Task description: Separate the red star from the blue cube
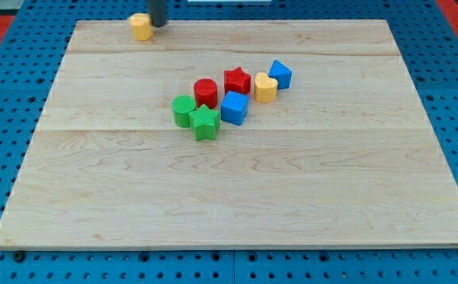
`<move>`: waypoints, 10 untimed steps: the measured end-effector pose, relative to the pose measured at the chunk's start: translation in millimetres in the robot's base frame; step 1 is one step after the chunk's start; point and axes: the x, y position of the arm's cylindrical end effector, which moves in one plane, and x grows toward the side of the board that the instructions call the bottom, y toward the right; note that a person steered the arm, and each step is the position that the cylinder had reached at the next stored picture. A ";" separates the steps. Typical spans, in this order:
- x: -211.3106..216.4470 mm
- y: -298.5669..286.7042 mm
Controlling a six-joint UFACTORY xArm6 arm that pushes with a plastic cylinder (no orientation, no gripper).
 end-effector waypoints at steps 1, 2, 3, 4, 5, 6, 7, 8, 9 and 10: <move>19.6 -20.2; 20.2 -5.3; 20.2 -5.3; 27.9 11.4; 42.4 125.4; 83.5 233.2; 122.0 170.2; 168.6 192.0; 210.1 218.6; 245.8 190.5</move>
